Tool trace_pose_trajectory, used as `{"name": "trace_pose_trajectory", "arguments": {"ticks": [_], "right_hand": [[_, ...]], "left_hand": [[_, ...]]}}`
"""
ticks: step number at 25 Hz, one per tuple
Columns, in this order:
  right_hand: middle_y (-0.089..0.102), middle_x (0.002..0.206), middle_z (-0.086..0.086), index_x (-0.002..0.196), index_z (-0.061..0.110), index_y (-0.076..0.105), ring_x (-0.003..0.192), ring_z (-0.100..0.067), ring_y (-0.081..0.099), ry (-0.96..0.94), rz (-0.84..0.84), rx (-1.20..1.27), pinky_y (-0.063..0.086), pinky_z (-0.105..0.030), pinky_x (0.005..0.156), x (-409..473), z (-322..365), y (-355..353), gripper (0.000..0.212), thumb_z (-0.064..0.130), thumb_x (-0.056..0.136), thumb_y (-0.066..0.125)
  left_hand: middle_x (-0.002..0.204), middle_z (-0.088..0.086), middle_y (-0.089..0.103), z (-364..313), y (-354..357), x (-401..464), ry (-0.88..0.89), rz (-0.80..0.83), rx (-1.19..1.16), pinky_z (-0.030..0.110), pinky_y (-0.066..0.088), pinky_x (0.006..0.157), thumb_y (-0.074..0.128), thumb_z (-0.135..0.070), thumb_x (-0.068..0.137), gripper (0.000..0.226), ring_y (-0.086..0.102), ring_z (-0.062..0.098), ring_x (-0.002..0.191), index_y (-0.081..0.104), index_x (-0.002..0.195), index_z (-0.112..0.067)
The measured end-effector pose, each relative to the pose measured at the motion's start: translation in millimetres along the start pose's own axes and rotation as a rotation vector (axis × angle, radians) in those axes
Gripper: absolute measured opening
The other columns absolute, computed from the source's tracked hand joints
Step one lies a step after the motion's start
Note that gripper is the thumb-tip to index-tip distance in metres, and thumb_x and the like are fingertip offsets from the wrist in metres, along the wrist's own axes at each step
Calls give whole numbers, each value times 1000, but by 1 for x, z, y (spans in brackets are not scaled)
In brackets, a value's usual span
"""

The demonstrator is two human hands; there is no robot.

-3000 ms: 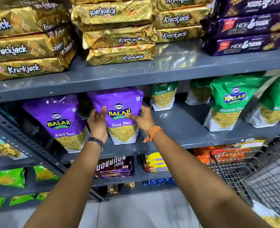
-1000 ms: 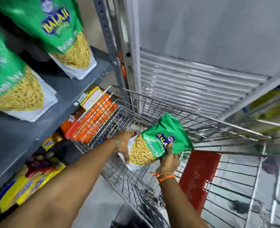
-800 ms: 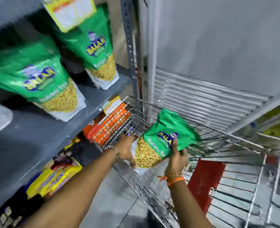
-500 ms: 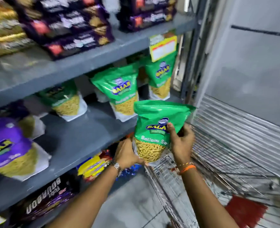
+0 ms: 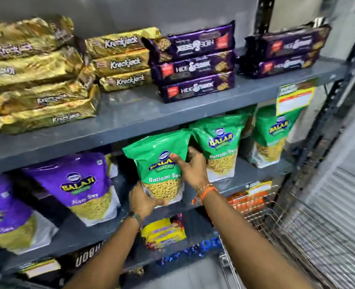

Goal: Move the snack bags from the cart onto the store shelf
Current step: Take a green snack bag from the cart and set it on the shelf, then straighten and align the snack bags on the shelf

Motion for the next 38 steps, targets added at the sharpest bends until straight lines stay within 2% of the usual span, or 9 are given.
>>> {"name": "trace_pose_trajectory", "arguments": {"ticks": [3,6,12,18,21,24,29,33,38], "right_hand": [[79,99,-5,99,10,71,92,-25,76,41,37,28,58,-52,79,9,-19,22,52,51,68,79],[79,99,-4,98,12,68,93,-23,76,41,25,71,59,-51,81,12,-26,27,42,43,71,79],[74,113,-13,115,15,55,106,-30,71,129,148,116,56,-49,94,-3,-44,23,57,15,67,85],[73,115,-15,117,3,59,108,-28,70,161,202,105,57,-43,94,3,-41,24,49,4,73,82],[71,117,-17,117,3,61,107,-22,67,180,124,172,55,-22,91,5,-38,12,46,1,75,80],[69,118,-22,118,-8,63,101,-17,65,148,14,237,54,-23,93,15,-32,-2,29,-1,89,64],[68,82,-1,107,-14,64,68,11,61,129,12,132,49,-12,76,25,-19,4,19,-8,90,59],[73,97,-21,107,-7,67,82,-15,65,132,-53,124,53,-13,77,22,-9,4,19,-4,89,63],[61,101,-1,112,24,55,96,-21,60,39,-630,-64,50,-28,85,-21,-36,-54,61,39,61,86]], "left_hand": [[110,15,76,11,3,17,-28,54,-142,47,58,87,97,-28,34,92,72,29,107,66,118,-3],[119,12,74,11,3,27,6,116,-526,46,60,92,98,-9,32,102,70,30,112,57,126,-9],[105,-14,78,-26,-34,48,134,-174,-999,13,54,82,65,-16,92,15,70,-5,95,69,105,-22],[69,-14,75,-34,-45,60,24,-276,-1096,13,53,65,65,-9,94,25,63,-8,63,71,72,-19],[74,-13,76,-32,-46,60,0,-246,-1165,17,57,74,65,-5,93,18,67,-5,70,68,81,-18],[83,-11,79,-39,-49,62,-9,-200,-1250,23,58,84,61,-3,94,17,72,0,79,70,89,-17],[80,-12,78,-51,-46,59,-36,-235,-1263,31,56,89,61,-12,96,12,70,3,77,69,89,-19],[85,-11,79,-42,-43,59,-26,-220,-1225,30,58,87,63,-11,95,17,73,3,80,74,85,-20],[106,-1,76,10,-8,43,-7,-8,-845,26,62,81,79,15,68,59,71,18,98,63,115,-16]]}}
Point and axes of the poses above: each hand's wrist, its own x-axis towards the middle knuckle, its own y-axis out of the palm, z = x × y, the point moved 4 cm from there along x, towards the middle knuckle
